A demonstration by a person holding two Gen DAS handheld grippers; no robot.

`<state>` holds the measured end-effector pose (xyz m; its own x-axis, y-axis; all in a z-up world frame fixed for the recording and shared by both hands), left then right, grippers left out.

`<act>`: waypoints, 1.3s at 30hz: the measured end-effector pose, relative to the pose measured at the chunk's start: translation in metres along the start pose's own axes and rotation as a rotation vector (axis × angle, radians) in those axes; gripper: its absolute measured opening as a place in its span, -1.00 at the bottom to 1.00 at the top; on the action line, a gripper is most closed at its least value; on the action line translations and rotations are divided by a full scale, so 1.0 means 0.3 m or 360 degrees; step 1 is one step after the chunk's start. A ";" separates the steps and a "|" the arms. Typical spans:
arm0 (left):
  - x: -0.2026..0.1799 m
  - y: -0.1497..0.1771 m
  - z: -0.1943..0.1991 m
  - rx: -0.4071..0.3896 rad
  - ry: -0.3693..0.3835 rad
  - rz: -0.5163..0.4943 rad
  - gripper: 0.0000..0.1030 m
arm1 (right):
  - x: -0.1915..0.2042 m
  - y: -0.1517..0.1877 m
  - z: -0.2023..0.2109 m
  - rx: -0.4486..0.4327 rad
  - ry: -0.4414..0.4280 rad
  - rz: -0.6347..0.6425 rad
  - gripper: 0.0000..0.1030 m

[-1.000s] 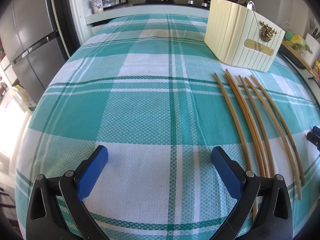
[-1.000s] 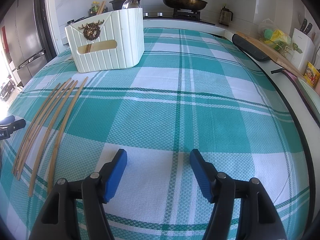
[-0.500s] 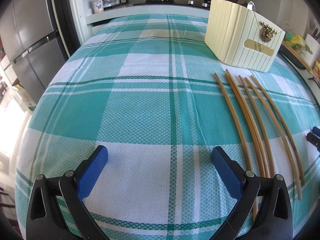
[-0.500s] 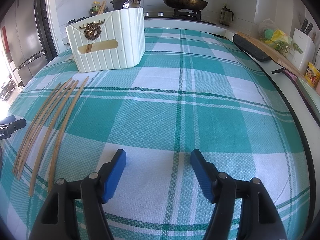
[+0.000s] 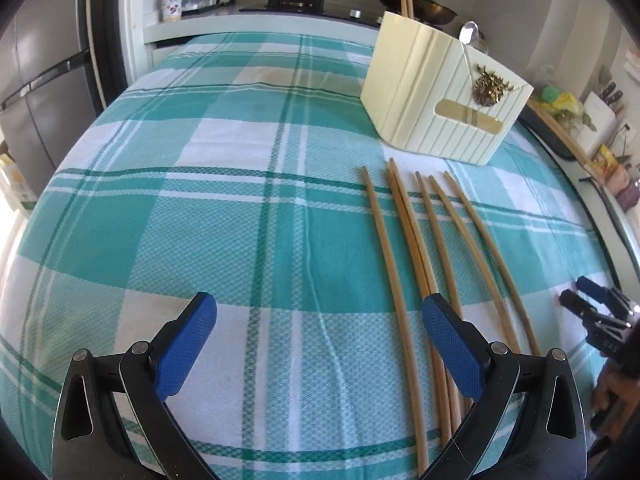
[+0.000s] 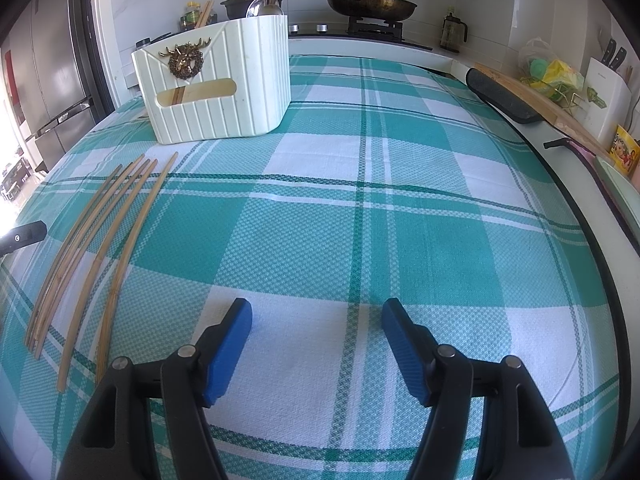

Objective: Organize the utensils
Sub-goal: 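Lower left gripper onto a chopstick while right gripper lowers onto another chopstick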

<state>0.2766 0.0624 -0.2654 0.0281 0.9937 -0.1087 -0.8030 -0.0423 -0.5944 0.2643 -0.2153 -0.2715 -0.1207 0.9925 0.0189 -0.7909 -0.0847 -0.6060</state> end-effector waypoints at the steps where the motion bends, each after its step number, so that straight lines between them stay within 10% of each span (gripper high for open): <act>1: -0.009 -0.004 -0.007 0.0001 -0.0022 -0.0028 0.99 | 0.001 0.000 0.000 0.0000 0.0000 0.0000 0.34; 11: -0.010 -0.002 -0.065 0.0063 -0.0202 -0.0131 0.96 | 0.019 -0.012 0.033 -0.0067 0.0044 0.0004 0.34; 13: -0.013 0.002 -0.055 0.0050 -0.0191 -0.0142 0.84 | 0.098 -0.018 0.062 -0.0077 -0.0117 0.0010 0.34; 18: -0.053 0.012 -0.024 0.0043 -0.0175 -0.0214 0.35 | 0.340 0.001 0.059 0.0058 -0.0441 0.0133 0.22; 25: -0.097 0.025 -0.008 0.0038 -0.0102 -0.0245 -0.72 | 0.448 0.009 0.013 0.0107 -0.0386 0.0343 -0.64; 39: -0.035 0.114 0.076 0.0062 -0.0001 -0.0132 -0.89 | 0.022 0.130 0.124 0.0148 -0.0034 0.0166 -0.86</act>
Point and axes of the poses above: each gripper's, at about its wrist camera, not at the fingertips, and z roughly against the way its jaws point, x to its left, y to its underside, the point moved 10 cm from there along -z, roughly the way its jaws point, and after that the axes turned 4 degrees about -z, right-handed, at the moved point
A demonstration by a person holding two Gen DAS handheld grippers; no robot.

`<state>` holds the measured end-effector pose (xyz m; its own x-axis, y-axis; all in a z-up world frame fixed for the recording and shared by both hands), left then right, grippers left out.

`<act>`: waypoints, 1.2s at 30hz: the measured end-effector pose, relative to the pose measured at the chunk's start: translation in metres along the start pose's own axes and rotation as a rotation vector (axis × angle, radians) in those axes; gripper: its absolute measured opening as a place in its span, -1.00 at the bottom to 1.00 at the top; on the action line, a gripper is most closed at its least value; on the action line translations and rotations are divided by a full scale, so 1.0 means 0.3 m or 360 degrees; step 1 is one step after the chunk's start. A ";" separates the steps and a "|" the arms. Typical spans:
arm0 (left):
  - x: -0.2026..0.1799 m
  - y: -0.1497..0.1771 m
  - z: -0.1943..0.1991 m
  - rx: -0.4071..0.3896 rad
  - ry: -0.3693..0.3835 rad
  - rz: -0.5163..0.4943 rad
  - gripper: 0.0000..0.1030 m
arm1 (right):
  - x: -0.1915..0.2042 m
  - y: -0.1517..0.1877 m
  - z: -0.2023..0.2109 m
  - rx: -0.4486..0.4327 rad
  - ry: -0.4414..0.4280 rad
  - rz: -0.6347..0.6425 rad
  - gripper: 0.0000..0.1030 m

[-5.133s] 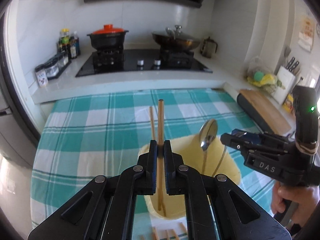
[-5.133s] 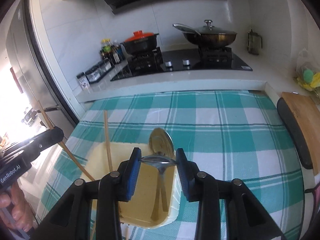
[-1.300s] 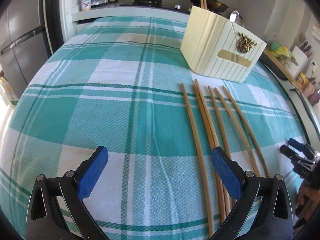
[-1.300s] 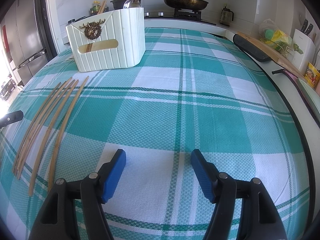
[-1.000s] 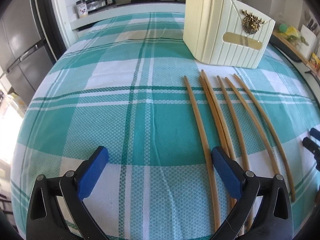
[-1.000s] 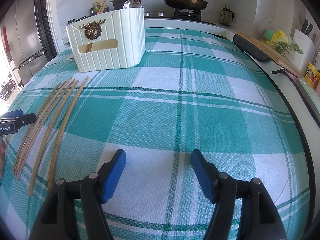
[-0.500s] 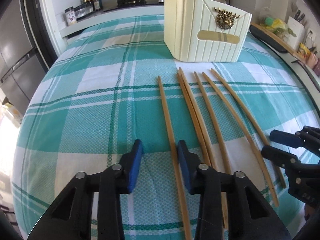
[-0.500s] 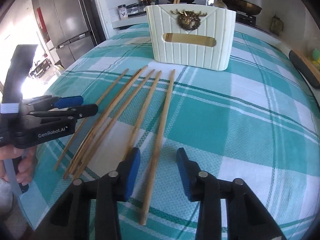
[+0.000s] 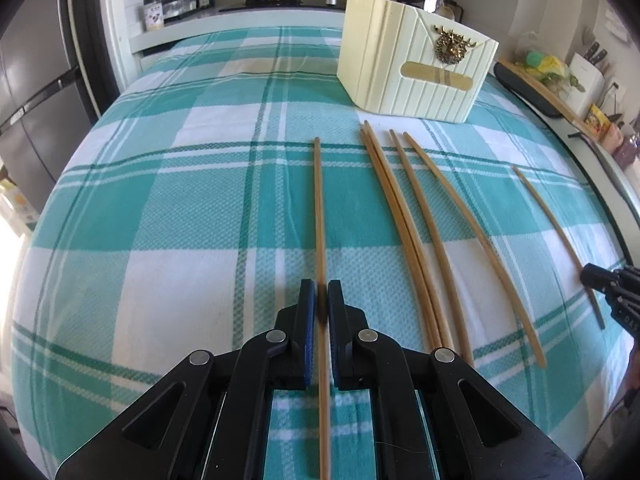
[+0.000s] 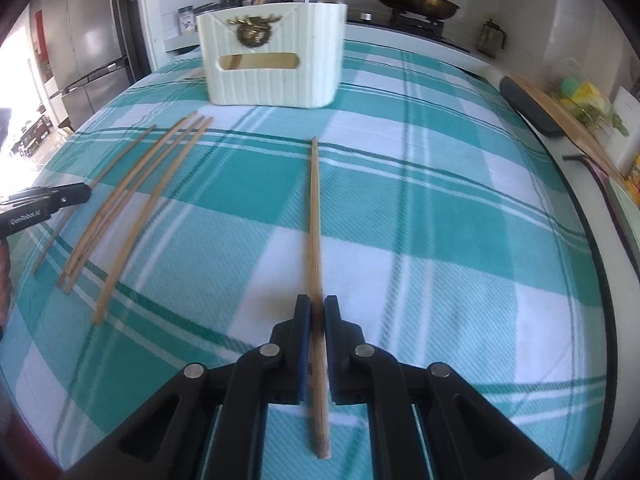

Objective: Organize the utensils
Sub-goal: 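Close left gripper on its chopstick while right gripper closes on its chopstick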

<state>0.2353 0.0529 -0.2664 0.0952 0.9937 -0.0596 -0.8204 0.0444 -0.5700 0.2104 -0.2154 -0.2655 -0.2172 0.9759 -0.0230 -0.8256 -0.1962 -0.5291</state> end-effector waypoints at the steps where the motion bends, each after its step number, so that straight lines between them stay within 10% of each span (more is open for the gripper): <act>1: 0.001 0.013 0.010 0.0012 0.0011 -0.0010 -0.89 | -0.027 0.024 0.015 0.0015 0.0013 -0.0017 -0.86; 5: 0.012 0.032 0.034 0.0058 0.0027 -0.0064 -0.86 | -0.089 0.080 0.055 0.0066 0.0045 -0.0052 -0.83; 10: 0.046 -0.017 0.048 0.0054 0.0157 -0.0010 0.05 | -0.094 0.041 0.080 0.0068 -0.0081 -0.0100 -0.07; 22: 0.048 -0.142 -0.111 0.0220 0.0150 -0.0161 0.13 | -0.039 -0.093 -0.045 0.0247 -0.0198 -0.0030 -0.07; 26: 0.032 -0.198 -0.160 0.0247 0.0061 -0.0258 -0.02 | -0.036 -0.140 -0.110 0.0297 -0.0179 -0.0011 -0.07; 29: 0.023 -0.249 -0.188 0.0239 0.0010 -0.0282 -0.86 | -0.041 -0.216 -0.154 0.0283 -0.0152 -0.0016 -0.50; 30: 0.013 -0.262 -0.197 0.0250 0.0045 -0.0251 -0.92 | -0.042 -0.241 -0.172 0.0288 -0.0148 -0.0016 -0.87; 36: -0.029 -0.330 -0.082 0.0040 0.0069 -0.0209 -0.93 | -0.055 -0.367 -0.136 0.0140 -0.0218 -0.0159 -0.87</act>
Point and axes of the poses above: each gripper's, at about its wrist camera, not at the fingertips, and z roughly against the way its jaws point, x to its left, y to its underside, the point moved 10 cm from there along -z, roughly the way its jaws point, and after that the axes turned 4 degrees about -z, right-handed, at the moved point
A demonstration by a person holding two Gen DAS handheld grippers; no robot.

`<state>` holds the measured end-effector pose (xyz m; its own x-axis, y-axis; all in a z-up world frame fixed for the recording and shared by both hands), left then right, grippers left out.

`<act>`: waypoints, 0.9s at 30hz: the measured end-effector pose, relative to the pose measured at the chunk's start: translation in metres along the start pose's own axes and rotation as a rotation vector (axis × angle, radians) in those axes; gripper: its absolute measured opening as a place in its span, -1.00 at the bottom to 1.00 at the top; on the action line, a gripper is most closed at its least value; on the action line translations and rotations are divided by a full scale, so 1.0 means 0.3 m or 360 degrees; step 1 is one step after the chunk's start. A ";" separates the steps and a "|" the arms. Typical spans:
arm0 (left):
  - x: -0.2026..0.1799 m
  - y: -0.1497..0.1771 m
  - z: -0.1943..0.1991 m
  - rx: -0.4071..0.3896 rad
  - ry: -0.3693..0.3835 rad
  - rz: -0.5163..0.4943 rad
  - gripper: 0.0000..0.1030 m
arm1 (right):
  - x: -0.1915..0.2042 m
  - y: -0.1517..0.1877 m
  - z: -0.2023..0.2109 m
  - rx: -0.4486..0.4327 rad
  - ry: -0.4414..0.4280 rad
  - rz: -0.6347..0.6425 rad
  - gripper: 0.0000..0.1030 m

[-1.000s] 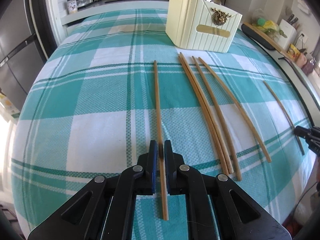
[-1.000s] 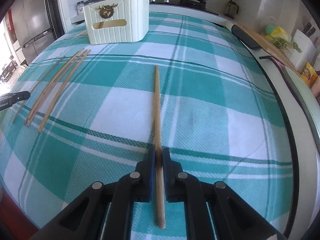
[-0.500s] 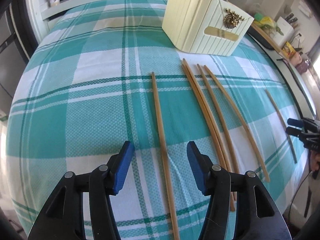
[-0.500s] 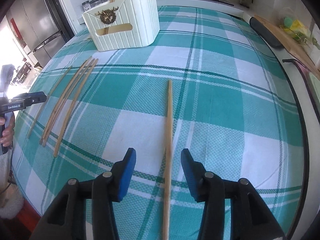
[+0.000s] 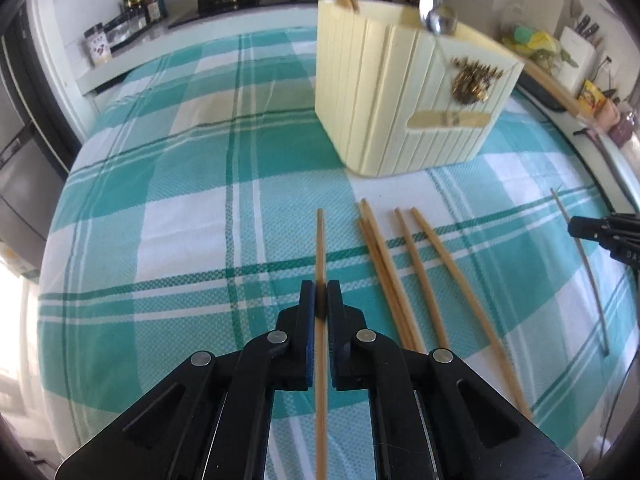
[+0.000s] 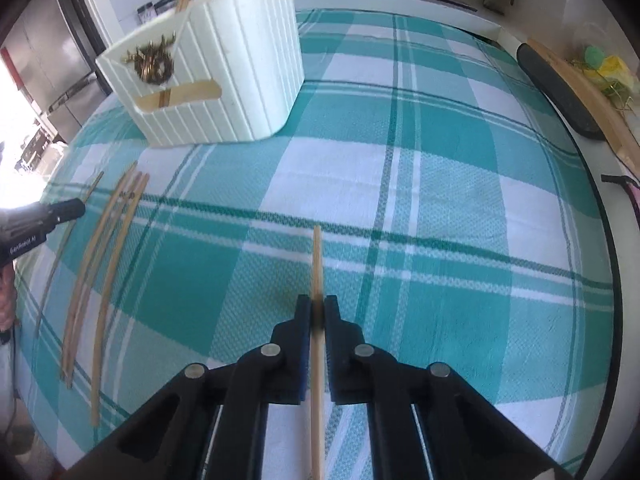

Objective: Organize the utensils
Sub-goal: 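Close left gripper on its chopstick while right gripper closes on its chopstick, then lift both held chopsticks up over the caddy with both grippers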

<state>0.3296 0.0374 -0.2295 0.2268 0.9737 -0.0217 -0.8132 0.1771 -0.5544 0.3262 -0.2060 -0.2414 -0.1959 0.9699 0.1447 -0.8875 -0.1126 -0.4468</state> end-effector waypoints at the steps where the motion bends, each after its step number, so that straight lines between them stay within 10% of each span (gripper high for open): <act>1: -0.004 -0.010 0.054 -0.0063 0.0013 0.0005 -0.93 | 0.005 -0.015 0.048 -0.0065 -0.0037 -0.0018 -0.87; 9: -0.013 -0.082 0.459 -0.0513 0.0112 0.0009 -0.92 | 0.063 -0.032 0.448 -0.0478 -0.0234 -0.0002 -0.87; 27: 0.008 -0.389 0.745 -0.0908 0.0230 0.0131 -0.93 | 0.218 -0.315 0.730 -0.0939 -0.0238 0.0167 -0.87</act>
Point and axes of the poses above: each gripper's, at about its wrist camera, not at the fingertips, and z roughly against the way its jaws point, x to its left, y to its underside, the point moved 10 cm from there along -z, roughly the way its jaws point, and after that the axes turned 4 degrees about -z, right-handed, at the moved point
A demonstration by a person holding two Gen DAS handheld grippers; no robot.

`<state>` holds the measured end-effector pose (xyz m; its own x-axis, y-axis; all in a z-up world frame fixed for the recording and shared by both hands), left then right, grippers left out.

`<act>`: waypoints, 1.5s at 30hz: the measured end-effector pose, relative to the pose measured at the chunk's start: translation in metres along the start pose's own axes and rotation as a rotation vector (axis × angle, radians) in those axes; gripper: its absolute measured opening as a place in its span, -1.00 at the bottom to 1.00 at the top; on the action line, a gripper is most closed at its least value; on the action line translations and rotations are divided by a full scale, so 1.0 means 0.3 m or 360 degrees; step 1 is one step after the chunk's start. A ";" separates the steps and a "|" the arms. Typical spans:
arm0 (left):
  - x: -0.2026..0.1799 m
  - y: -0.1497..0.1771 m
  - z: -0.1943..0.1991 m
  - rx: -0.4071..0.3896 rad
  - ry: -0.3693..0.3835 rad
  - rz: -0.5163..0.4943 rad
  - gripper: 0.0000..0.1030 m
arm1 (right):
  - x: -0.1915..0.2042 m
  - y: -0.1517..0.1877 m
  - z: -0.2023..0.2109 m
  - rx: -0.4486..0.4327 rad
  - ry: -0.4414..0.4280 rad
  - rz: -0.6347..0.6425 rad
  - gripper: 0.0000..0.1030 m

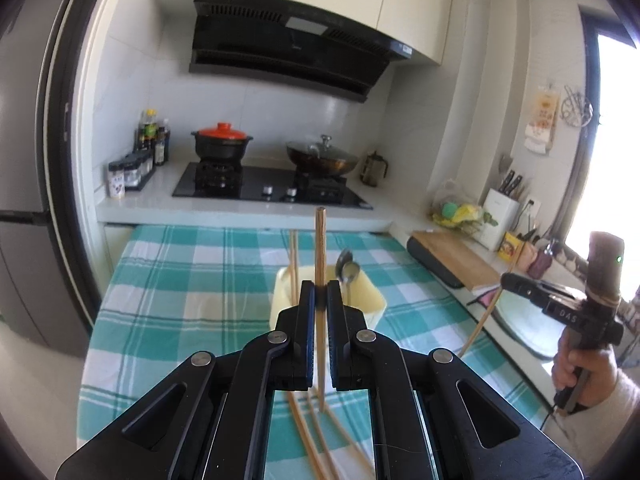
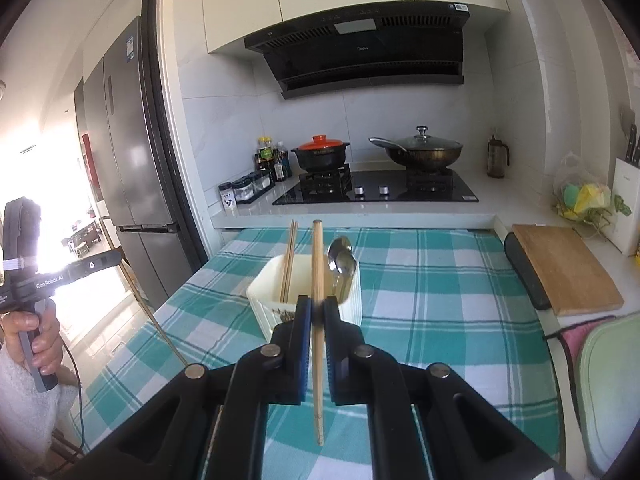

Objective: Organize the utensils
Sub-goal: 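Lift both held chopsticks up over the caddy with both grippers, then open both grippers to drop the chopsticks into the caddy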

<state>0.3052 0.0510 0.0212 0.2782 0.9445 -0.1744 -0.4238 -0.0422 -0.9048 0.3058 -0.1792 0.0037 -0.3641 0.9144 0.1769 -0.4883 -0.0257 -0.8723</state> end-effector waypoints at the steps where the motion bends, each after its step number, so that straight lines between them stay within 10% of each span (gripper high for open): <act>1: -0.010 -0.048 0.001 -0.0045 0.0004 -0.0009 -0.93 | 0.012 -0.038 -0.011 -0.0023 -0.0002 0.0023 -0.87; 8: -0.031 -0.271 -0.125 -0.0224 -0.0058 -0.0028 -0.93 | 0.111 -0.306 -0.114 -0.0253 0.0009 0.0146 -0.87; 13: 0.023 -0.250 -0.350 -0.0097 -0.0118 0.0037 -0.93 | 0.130 -0.382 -0.266 -0.0334 -0.0013 0.0133 -0.87; 24: 0.090 0.028 -0.708 0.0483 -0.0127 0.0047 -0.93 | 0.041 -0.121 -0.756 0.0258 -0.0107 -0.0139 -0.87; 37: 0.086 0.132 -0.812 0.0624 -0.0151 0.0047 -0.91 | 0.070 -0.013 -0.956 0.0511 -0.0165 -0.0187 -0.80; 45: 0.164 0.220 -0.557 0.0609 -0.0160 0.0098 0.24 | 0.050 0.007 -0.702 0.0370 -0.0143 -0.0076 -0.18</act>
<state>0.4350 0.0403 -0.1121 0.1643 0.9721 -0.1677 -0.7330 0.0066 -0.6802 0.4664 -0.0804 -0.0915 -0.4000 0.8776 0.2642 -0.6721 -0.0849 -0.7355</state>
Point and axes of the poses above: each gripper's, at about its wrist camera, not at the fingertips, and z roughly against the way its jaws point, x to its left, y to its underside, the point moved 10 cm from there along -z, roughly the way its jaws point, and after that the axes turned 4 degrees about -z, right-handed, at the moved point
